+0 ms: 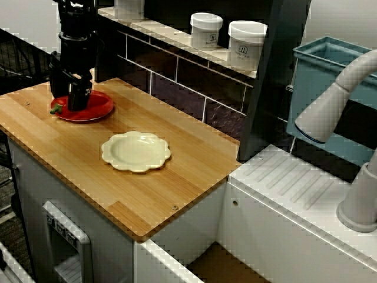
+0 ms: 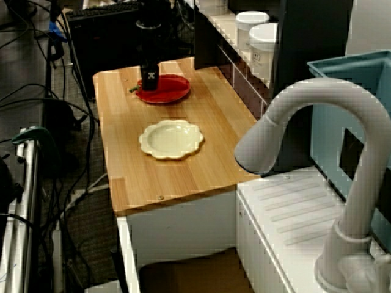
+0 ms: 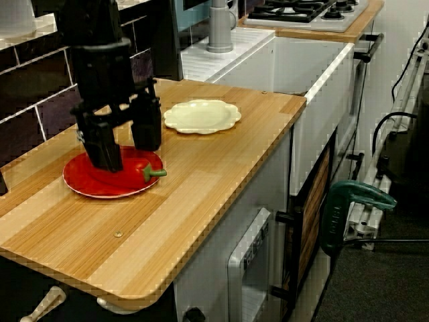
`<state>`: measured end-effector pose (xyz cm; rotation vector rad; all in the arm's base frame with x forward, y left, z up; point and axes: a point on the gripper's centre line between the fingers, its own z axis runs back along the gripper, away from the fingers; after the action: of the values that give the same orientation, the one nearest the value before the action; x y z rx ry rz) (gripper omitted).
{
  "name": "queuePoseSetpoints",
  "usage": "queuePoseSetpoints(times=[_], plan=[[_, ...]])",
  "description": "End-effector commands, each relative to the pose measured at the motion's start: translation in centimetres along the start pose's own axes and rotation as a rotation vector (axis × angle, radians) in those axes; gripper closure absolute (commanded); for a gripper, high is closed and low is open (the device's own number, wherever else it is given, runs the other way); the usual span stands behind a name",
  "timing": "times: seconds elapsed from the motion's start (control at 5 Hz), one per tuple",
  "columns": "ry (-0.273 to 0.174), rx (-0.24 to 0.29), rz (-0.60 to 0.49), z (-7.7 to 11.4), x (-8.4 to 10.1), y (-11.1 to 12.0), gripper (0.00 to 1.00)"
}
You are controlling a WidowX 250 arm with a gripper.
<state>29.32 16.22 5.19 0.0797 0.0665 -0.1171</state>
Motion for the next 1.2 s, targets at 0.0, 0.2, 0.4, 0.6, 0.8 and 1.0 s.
queuePoseSetpoints(times=[0.0, 0.2, 0.4, 0.6, 0.8, 1.0], plan=[[-0.097, 0.008, -0.236, 3.31, -0.43, -0.28, 0.00], [-0.088, 0.007, -0.433, 3.48, -0.07, -0.90, 0.00], [-0.099, -0.002, -0.497, 3.54, -0.16, -1.05, 0.00], [-0.106, -0.013, -0.492, 3.87, -0.40, -1.15, 0.00], [-0.111, -0.005, -0.509, 4.20, -0.53, -0.92, 0.00], [-0.104, -0.006, -0.375, 4.22, -1.06, -0.47, 0.00]])
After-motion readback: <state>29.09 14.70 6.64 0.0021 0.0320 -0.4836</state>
